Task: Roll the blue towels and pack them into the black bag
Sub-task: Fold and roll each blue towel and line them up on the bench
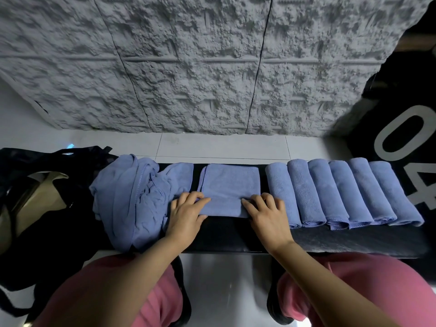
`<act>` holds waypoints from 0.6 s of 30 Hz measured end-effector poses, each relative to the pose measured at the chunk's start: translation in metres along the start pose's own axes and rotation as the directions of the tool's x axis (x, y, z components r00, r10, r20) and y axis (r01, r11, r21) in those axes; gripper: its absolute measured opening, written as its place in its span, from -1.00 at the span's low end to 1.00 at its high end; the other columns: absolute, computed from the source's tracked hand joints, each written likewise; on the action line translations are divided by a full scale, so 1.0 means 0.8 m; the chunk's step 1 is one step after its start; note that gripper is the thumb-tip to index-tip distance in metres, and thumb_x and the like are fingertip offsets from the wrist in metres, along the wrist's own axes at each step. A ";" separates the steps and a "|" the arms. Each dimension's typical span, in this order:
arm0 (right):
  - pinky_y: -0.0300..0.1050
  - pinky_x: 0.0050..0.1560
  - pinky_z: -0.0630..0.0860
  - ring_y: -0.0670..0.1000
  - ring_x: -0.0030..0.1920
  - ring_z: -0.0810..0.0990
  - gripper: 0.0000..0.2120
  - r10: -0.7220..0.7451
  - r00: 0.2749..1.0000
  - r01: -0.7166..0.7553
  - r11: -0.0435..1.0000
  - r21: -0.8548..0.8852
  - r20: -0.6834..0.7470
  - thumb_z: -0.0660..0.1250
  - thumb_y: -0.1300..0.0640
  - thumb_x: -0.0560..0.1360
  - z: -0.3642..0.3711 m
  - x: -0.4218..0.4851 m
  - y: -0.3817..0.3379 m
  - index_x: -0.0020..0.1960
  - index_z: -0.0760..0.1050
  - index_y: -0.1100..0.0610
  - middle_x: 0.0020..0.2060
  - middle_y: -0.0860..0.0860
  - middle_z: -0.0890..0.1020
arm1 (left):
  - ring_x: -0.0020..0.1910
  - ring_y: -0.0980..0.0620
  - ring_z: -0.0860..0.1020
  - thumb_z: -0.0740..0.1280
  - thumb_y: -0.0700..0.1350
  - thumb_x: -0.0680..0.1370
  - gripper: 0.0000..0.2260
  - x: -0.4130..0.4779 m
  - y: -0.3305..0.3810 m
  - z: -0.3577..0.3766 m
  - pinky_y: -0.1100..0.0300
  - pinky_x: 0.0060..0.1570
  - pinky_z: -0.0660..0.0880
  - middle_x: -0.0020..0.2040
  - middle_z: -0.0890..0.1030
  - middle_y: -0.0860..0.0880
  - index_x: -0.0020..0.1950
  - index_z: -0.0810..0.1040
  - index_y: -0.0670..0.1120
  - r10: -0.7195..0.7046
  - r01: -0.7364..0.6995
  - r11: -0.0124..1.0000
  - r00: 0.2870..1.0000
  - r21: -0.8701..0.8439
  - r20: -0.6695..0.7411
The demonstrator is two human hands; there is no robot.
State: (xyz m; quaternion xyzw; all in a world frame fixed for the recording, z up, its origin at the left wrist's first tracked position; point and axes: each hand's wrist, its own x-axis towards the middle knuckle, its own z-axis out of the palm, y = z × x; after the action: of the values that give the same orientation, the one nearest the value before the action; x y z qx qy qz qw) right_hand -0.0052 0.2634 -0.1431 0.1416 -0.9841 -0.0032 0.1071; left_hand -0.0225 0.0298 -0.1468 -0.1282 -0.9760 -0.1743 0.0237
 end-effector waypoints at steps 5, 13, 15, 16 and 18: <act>-0.04 -0.01 0.24 0.12 -0.02 0.47 -0.64 0.017 1.000 -0.016 0.999 0.039 -0.023 0.20 0.19 0.39 0.000 0.000 0.001 0.18 0.47 0.14 -0.10 -0.01 0.63 | 0.21 -0.03 0.38 0.26 -0.01 0.57 -0.64 0.006 0.005 -0.001 0.11 0.23 0.24 0.19 0.49 0.05 0.36 0.35 0.11 -0.112 0.113 0.993 0.993 -0.036 0.029; -0.04 -0.06 0.25 0.09 -0.17 0.48 -0.86 -0.008 1.000 0.007 0.998 0.069 0.016 0.23 0.07 0.50 -0.010 0.004 0.001 -0.20 0.48 0.07 -0.28 -0.04 0.56 | 0.06 -0.03 0.46 -0.03 0.16 0.59 -0.77 0.012 -0.004 0.007 0.15 0.06 0.25 -0.02 0.56 -0.01 0.11 0.28 0.10 -0.263 0.261 0.965 0.953 0.030 0.152; -0.04 -0.07 0.25 0.10 -0.14 0.48 -0.98 0.003 1.000 -0.002 0.999 0.050 -0.027 0.31 0.14 0.45 -0.014 0.008 -0.001 -0.13 0.51 0.06 -0.19 -0.03 0.54 | 0.00 -0.01 0.47 0.09 0.12 0.58 -0.83 0.015 -0.002 0.006 0.14 0.02 0.28 -0.08 0.55 0.04 0.06 0.34 0.08 -0.238 0.235 0.971 0.969 0.046 0.066; -0.05 -0.10 0.24 0.09 -0.14 0.47 -0.91 -0.012 0.999 0.014 0.999 0.047 -0.043 0.33 0.19 0.41 -0.014 0.009 -0.003 -0.09 0.51 0.06 -0.18 -0.02 0.53 | -0.04 -0.01 0.48 0.22 0.07 0.56 -0.88 0.015 0.002 0.001 0.12 -0.01 0.31 -0.11 0.54 0.06 0.02 0.40 0.05 -0.197 0.197 0.979 0.980 0.057 -0.004; -0.06 -0.16 0.21 0.07 -0.18 0.42 -0.84 -0.085 0.993 0.088 0.996 0.029 -0.077 0.31 0.25 0.36 -0.014 0.007 -0.007 -0.09 0.50 0.07 -0.20 -0.02 0.51 | -0.15 0.02 0.48 0.40 -0.03 0.46 -0.89 0.015 0.009 -0.003 0.14 -0.10 0.33 -0.18 0.51 0.10 -0.11 0.48 0.03 -0.037 0.054 0.992 0.990 0.118 -0.134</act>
State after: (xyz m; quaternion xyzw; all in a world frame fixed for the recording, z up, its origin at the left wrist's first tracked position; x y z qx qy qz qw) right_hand -0.0068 0.2569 -0.1311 0.1858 -0.9722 0.0132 0.1418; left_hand -0.0323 0.0386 -0.1412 -0.0924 -0.9838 -0.1231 0.0919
